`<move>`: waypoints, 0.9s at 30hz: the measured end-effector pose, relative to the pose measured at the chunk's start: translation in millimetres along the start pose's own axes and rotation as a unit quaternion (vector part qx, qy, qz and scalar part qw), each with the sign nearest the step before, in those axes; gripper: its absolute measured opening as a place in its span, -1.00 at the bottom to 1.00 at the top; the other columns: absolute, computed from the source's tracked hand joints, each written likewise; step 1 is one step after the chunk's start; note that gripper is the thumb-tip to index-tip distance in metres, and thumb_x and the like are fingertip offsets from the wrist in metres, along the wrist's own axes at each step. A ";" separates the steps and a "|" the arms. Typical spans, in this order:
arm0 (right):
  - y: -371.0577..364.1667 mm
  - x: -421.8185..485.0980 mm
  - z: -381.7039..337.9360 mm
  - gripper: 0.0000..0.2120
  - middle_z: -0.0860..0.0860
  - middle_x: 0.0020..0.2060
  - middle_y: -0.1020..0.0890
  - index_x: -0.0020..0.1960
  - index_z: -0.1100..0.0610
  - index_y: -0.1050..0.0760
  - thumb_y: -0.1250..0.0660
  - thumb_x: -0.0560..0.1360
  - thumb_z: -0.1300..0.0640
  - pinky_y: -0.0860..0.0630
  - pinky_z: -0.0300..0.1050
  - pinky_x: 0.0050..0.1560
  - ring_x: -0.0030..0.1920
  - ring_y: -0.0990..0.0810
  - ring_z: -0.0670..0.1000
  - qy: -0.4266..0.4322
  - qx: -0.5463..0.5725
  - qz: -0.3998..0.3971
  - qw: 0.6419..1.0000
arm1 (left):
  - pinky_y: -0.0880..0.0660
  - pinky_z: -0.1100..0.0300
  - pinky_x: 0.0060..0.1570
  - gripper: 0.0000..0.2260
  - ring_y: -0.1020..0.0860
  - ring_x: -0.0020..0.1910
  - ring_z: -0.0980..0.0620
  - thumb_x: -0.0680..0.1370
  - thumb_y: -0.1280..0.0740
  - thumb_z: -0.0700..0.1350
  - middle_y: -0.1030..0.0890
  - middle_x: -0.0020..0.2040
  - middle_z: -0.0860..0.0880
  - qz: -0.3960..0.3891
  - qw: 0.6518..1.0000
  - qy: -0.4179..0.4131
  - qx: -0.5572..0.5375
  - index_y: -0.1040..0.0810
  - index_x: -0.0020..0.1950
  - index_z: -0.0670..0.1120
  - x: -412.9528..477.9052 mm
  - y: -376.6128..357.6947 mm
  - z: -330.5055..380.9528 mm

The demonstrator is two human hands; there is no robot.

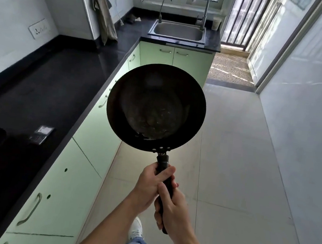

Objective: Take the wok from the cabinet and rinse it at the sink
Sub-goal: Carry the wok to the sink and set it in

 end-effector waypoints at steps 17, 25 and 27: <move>-16.3 251.0 -93.9 -0.76 0.08 -0.50 -0.46 -0.17 0.21 -0.39 -0.26 0.65 0.16 -0.29 -0.16 -0.61 -0.62 -0.34 0.04 0.009 -0.001 0.023 1.000 | -0.54 -0.21 0.13 -0.75 -0.60 -0.32 -0.08 0.58 -0.34 -0.08 -0.58 -0.20 -0.10 -0.033 0.997 0.063 0.007 -0.48 0.10 -0.26 250.6 37.8 129.2; 35.5 385.8 -135.0 -0.76 0.07 -0.50 -0.46 -0.16 0.24 -0.39 -0.26 0.65 0.15 -0.30 -0.18 -0.61 -0.62 -0.36 0.03 -0.019 0.021 -0.002 1.000 | -0.57 -0.12 0.04 -0.65 -0.60 -0.34 -0.06 0.49 -0.40 -0.01 -0.55 -0.18 -0.07 -0.011 0.996 0.083 -0.018 -0.46 0.11 -0.23 391.0 10.4 160.8; 55.9 422.0 -148.9 -0.76 0.06 -0.50 -0.46 -0.16 0.23 -0.39 -0.26 0.64 0.15 -0.30 -0.20 -0.62 -0.63 -0.36 0.02 -0.030 0.014 -0.008 0.999 | -0.57 -0.10 0.02 -0.71 -0.61 -0.31 -0.08 0.54 -0.37 -0.04 -0.60 -0.22 -0.06 0.011 0.996 0.087 -0.011 -0.47 0.10 -0.24 430.4 -3.5 171.6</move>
Point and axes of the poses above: each hand's wrist, its own x-axis towards the middle knuckle, its own y-axis out of the back of the hand, z = x × y, the point moved 2 cm from there along x, towards the middle knuckle
